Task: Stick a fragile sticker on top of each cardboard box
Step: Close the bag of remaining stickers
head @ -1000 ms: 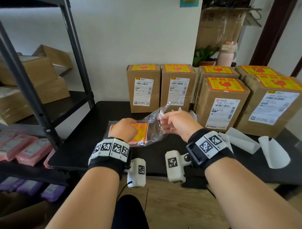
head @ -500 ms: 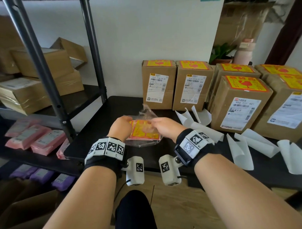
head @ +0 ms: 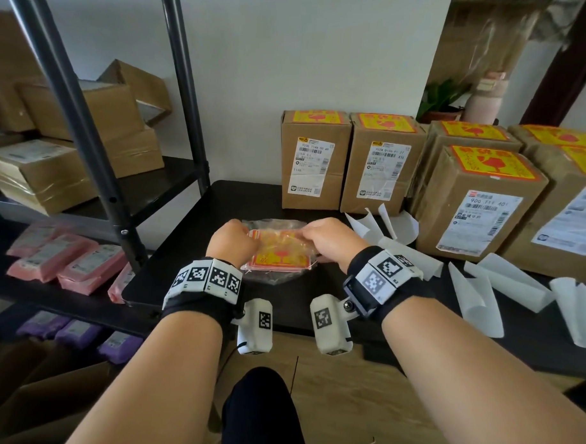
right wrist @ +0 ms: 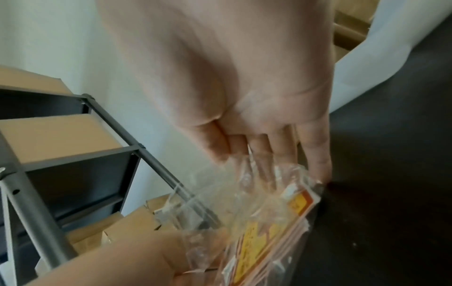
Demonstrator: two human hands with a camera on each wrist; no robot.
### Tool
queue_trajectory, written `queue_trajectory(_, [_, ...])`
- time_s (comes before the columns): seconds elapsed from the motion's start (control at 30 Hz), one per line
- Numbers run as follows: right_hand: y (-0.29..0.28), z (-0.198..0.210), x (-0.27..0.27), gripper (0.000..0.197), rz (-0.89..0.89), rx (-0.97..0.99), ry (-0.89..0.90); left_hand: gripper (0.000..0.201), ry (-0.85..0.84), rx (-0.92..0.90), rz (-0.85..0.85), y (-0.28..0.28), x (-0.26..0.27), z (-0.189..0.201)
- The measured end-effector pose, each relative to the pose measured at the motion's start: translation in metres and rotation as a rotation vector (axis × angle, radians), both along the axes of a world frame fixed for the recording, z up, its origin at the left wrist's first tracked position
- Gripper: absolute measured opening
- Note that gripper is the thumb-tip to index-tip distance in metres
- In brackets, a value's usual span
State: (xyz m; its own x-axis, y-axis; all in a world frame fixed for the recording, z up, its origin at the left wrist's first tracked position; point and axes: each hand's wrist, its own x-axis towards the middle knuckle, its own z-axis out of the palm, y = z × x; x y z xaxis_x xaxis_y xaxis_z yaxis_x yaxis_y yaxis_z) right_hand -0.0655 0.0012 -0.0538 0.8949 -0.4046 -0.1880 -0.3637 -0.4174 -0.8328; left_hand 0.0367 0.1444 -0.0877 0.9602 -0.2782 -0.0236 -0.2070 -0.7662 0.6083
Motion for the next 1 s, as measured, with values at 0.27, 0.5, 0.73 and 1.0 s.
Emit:
queue_trajectory(0.27, [-0.014,0.006,0.021,0.044,0.015,-0.197,0.124,0.054,0.079,0.284,0.064,-0.001,0.001,0.006])
queue_trajectory(0.5, [-0.014,0.009,0.036,0.041,0.075,-0.205,0.266,0.025,0.137,0.173,-0.054,-0.006,-0.002,0.008])
queue_trajectory(0.73, [-0.024,0.004,0.026,0.034,0.039,-0.287,0.334,0.028,0.178,0.099,-0.151,-0.006,-0.012,0.014])
queue_trajectory(1.0, [-0.030,0.007,0.020,0.035,0.083,-0.360,0.392,0.024,0.178,-0.148,-0.168,-0.008,-0.018,0.026])
